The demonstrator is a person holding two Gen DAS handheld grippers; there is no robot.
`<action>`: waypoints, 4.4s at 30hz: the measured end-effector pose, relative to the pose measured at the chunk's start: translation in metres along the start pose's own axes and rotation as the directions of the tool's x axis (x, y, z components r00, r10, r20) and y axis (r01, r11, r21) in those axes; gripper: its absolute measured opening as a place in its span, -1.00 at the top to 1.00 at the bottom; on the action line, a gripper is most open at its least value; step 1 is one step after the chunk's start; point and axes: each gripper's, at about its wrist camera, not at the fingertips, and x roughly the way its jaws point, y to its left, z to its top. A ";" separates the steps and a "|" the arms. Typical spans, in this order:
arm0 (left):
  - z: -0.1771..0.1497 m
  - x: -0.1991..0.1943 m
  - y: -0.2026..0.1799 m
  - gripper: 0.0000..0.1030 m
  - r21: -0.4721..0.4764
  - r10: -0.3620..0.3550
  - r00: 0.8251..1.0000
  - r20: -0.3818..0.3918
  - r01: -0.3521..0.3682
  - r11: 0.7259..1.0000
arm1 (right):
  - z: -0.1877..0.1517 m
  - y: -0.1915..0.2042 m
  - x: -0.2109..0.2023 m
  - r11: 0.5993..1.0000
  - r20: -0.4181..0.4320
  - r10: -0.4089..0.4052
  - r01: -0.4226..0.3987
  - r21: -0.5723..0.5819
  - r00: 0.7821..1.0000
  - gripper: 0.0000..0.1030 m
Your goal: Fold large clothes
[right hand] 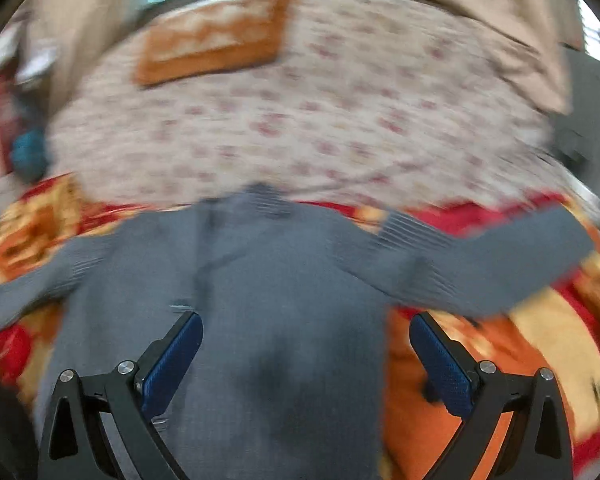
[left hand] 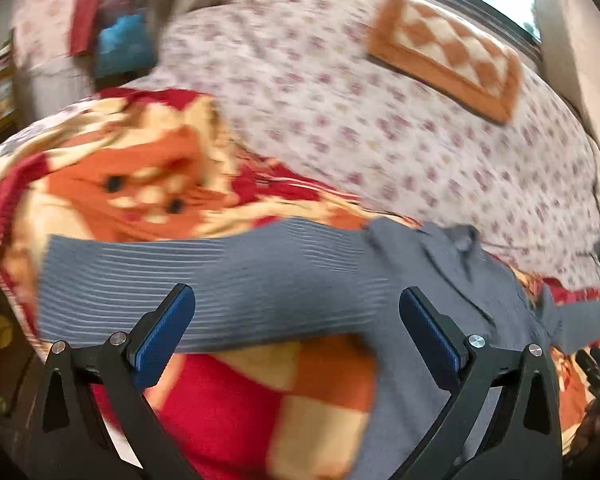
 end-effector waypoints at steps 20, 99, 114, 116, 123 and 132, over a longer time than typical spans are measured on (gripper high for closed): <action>-0.096 0.055 0.219 -0.85 -0.522 -0.168 0.979 0.118 0.205 0.828 | -0.059 0.059 0.084 0.927 -0.332 -0.099 -0.035 -0.375 0.938 -0.99; -0.049 0.186 -0.189 -0.36 0.273 -0.037 0.956 -0.289 0.120 0.955 | 0.021 -0.029 0.116 0.994 -0.213 0.108 -0.104 0.029 0.971 0.21; -0.032 0.204 -0.183 -0.36 0.165 -0.102 0.959 -0.263 0.149 0.975 | 0.044 -0.060 0.152 0.981 -0.151 0.089 -0.060 0.184 0.985 0.29; -0.033 0.203 -0.192 -0.37 0.217 -0.064 0.960 -0.272 0.126 0.968 | 0.030 -0.061 0.180 0.988 -0.281 0.068 -0.024 0.154 0.957 0.30; -0.026 0.178 -0.179 -0.37 0.119 -0.095 0.963 -0.250 0.128 0.985 | 0.042 -0.049 0.128 0.982 -0.094 0.155 -0.143 0.123 0.983 0.28; -0.052 0.181 -0.200 -0.43 0.273 -0.049 0.962 -0.267 0.124 0.954 | 0.021 -0.059 0.118 0.991 -0.175 0.108 -0.092 0.099 0.979 0.20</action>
